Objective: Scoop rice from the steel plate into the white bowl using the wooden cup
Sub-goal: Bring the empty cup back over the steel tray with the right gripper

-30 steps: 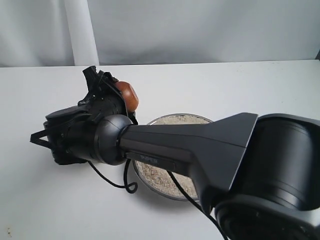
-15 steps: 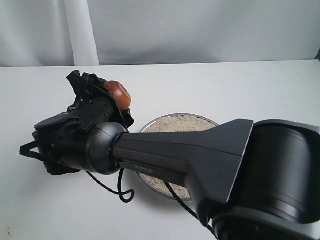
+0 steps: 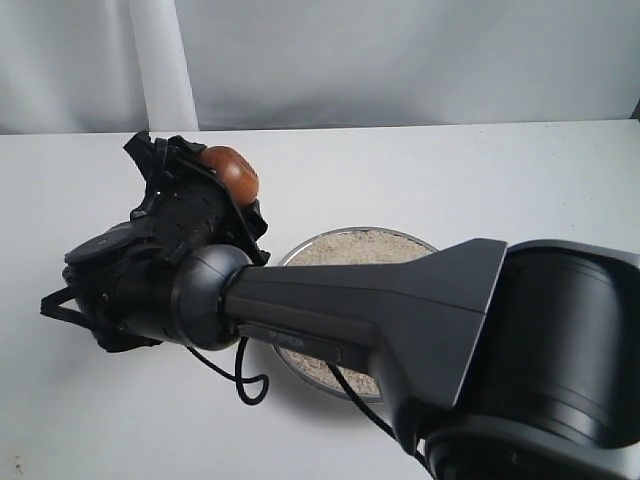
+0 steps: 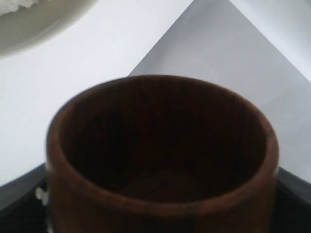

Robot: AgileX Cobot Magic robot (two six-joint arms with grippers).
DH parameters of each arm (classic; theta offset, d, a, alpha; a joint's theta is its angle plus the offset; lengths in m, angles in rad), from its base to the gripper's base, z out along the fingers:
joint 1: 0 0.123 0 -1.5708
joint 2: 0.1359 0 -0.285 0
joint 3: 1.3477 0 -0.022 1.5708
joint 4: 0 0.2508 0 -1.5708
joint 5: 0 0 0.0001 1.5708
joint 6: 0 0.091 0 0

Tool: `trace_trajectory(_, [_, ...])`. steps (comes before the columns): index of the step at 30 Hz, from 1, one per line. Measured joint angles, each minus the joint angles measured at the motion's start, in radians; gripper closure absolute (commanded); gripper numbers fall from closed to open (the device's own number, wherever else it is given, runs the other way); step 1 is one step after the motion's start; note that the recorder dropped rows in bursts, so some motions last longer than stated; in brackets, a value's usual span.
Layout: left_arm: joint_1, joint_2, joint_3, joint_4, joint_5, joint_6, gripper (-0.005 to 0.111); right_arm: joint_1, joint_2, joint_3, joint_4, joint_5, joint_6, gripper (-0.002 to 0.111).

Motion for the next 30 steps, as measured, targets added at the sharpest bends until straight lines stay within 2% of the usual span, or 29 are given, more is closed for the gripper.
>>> trace_trajectory(4, [0.0, 0.0, 0.0, 0.0, 0.0, 0.0, 0.107, 0.0, -0.039, 0.0, 0.043, 0.008, 0.061, 0.108])
trace_trajectory(10, [0.0, 0.0, 0.0, 0.0, 0.0, 0.0, 0.107, -0.051, -0.286, 0.0, 0.567, -0.045, 0.092, 0.108])
trace_trajectory(12, [0.0, 0.0, 0.0, 0.0, 0.0, 0.0, 0.107, -0.086, -0.343, 0.0, 0.669, -0.034, 0.093, 0.108])
trace_trajectory(17, [0.0, 0.0, 0.0, 0.0, 0.0, 0.0, 0.107, -0.166, -0.392, -0.002, 0.712, 0.089, 0.093, 0.108])
trace_trajectory(24, [0.0, 0.0, 0.0, 0.0, 0.0, 0.0, 0.107, -0.247, -0.387, 0.001, 0.76, 0.107, 0.089, 0.108])
trace_trajectory(30, [0.0, 0.0, 0.0, 0.0, 0.0, 0.0, 0.107, -0.265, -0.356, 0.059, 0.726, 0.107, -0.044, 0.108])
